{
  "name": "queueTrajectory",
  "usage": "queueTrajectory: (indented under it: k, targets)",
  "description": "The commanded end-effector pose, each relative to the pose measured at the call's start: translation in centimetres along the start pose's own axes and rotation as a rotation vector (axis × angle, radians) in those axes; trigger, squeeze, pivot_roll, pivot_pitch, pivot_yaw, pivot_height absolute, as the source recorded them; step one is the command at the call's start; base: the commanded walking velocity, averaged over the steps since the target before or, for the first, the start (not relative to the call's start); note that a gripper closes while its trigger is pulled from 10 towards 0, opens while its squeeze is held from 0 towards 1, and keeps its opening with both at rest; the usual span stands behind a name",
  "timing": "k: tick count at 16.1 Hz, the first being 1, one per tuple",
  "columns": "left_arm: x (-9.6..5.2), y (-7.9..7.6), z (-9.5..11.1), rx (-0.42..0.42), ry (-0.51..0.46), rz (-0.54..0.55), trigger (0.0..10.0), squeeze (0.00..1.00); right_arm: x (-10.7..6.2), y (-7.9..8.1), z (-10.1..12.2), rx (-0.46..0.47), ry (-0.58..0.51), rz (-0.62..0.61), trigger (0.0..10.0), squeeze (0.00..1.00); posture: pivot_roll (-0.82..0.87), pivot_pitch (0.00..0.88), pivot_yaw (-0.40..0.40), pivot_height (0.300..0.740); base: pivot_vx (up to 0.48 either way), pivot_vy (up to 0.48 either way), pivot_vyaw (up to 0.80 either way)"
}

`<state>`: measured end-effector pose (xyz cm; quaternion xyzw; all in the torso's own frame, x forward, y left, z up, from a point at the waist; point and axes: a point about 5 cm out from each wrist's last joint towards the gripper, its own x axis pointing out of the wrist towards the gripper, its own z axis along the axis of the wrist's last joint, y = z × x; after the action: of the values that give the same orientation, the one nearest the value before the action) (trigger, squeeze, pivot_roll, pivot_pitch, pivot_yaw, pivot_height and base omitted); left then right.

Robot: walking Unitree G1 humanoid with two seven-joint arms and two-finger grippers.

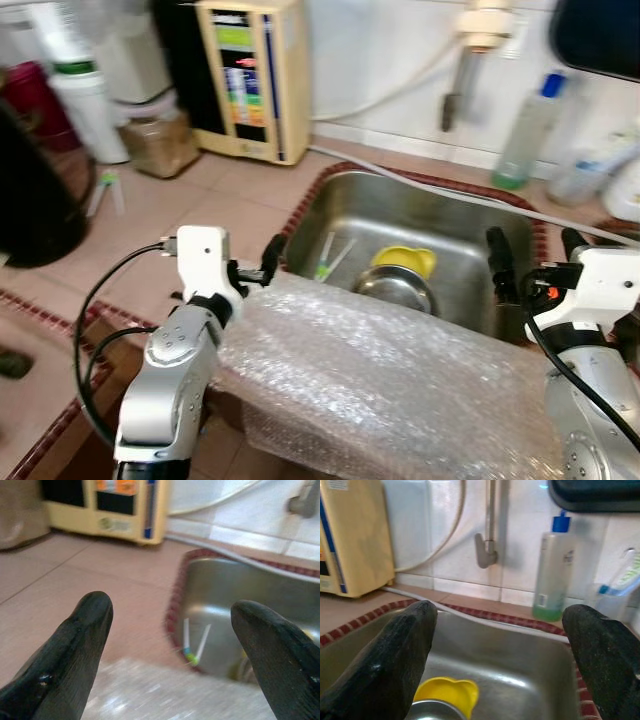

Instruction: Kitchen organization

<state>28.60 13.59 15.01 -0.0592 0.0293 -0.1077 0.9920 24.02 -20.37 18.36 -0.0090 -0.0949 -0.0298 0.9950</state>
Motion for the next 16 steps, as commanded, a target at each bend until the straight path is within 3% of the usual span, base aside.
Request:
queueTrajectory:
  k: [1, 4, 16]
  targets:
    - [-0.27, -0.12, 0.03, 0.006, 0.011, 0.001, 10.0, 0.0, -0.06, 0.3, -0.13, 0.008, 0.014, 0.005, 10.0, 0.0, -0.05, 0.0, 0.032, 0.74, 0.0, 0.0, 0.0]
    - [-0.22, -0.17, 0.0, 0.009, 0.026, 0.004, 10.0, 0.0, 0.02, 0.82, -0.32, 0.019, 0.022, 0.018, 10.0, 0.0, -0.05, 0.0, 0.032, 0.74, 0.0, 0.0, 0.0]
    - [0.14, -0.72, 0.03, 0.014, 0.052, -0.018, 10.0, 0.0, 0.41, 1.29, -0.56, 0.044, 0.026, 0.021, 10.0, 0.0, -0.05, 0.0, 0.045, 0.74, -0.273, 0.0, 0.0]
